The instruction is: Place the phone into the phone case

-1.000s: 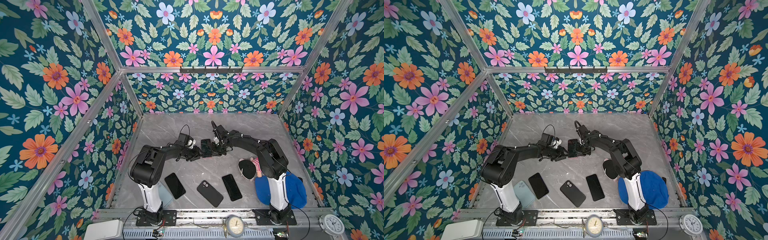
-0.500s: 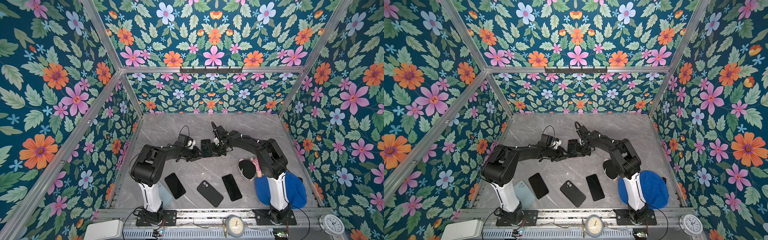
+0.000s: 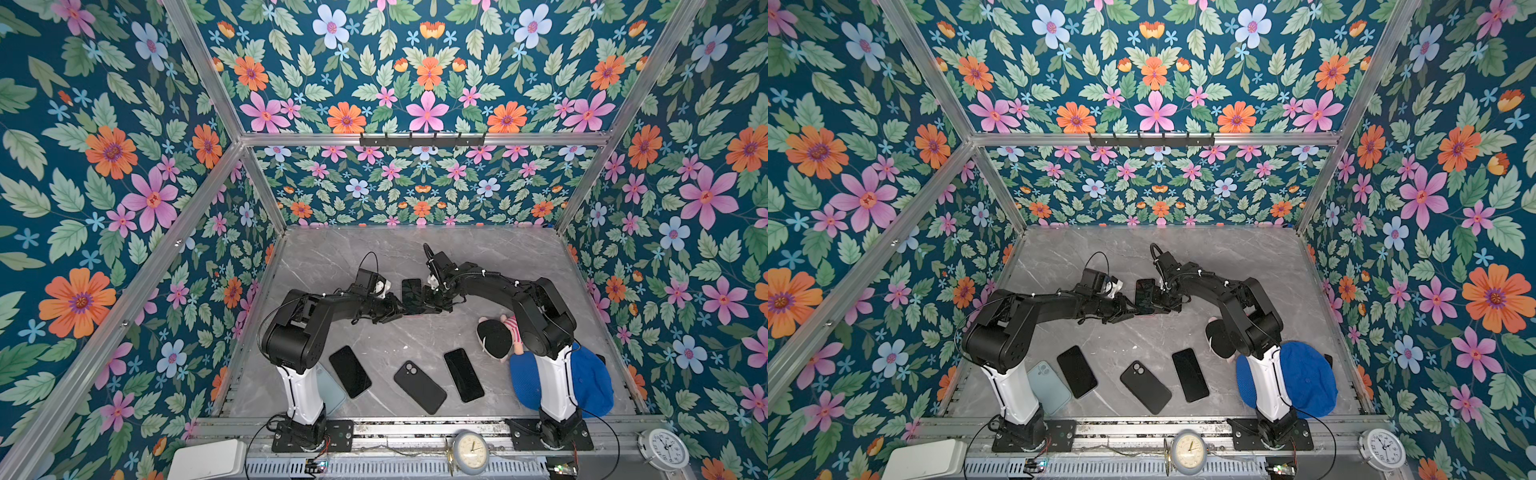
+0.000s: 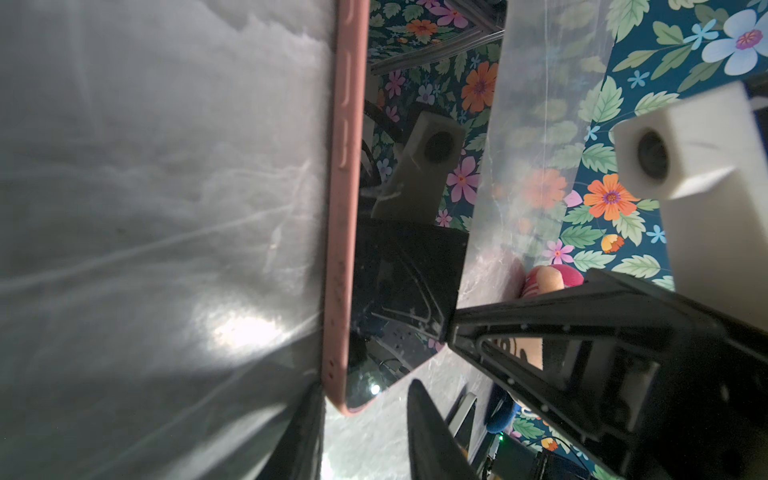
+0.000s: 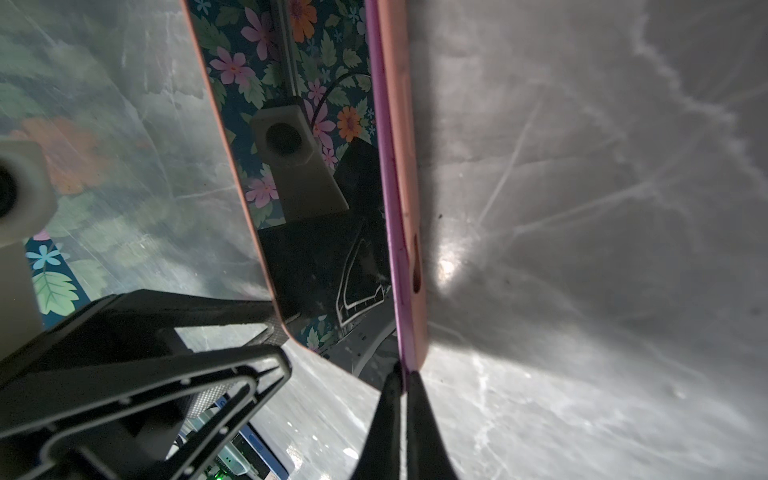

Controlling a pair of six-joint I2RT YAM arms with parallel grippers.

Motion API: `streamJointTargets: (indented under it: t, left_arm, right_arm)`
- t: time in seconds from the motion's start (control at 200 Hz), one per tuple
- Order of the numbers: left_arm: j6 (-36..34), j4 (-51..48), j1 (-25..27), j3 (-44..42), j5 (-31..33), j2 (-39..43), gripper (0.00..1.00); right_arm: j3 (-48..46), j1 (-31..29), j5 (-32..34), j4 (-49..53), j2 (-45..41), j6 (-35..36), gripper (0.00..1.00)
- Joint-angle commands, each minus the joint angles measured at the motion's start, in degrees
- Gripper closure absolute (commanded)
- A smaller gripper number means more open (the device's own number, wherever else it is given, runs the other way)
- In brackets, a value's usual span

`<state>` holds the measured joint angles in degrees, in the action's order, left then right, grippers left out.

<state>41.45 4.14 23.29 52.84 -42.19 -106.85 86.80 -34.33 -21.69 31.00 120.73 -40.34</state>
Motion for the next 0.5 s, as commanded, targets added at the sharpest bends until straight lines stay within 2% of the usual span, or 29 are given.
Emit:
streamJointTargets:
  t: [0.0, 0.495]
  left_arm:
    - [-0.2, 2.4, 0.8, -0.1, -2.0, -0.2, 0.65]
    - [0.0, 2.8, 1.0, -0.3, -2.1, 0.0, 0.65]
  right_arm:
    - [-0.8, -1.0, -3.2, -2.5, 1.8, -1.5, 0.94]
    - [-2.2, -1.2, -3.7, -4.5, 2.1, -2.4, 0.93]
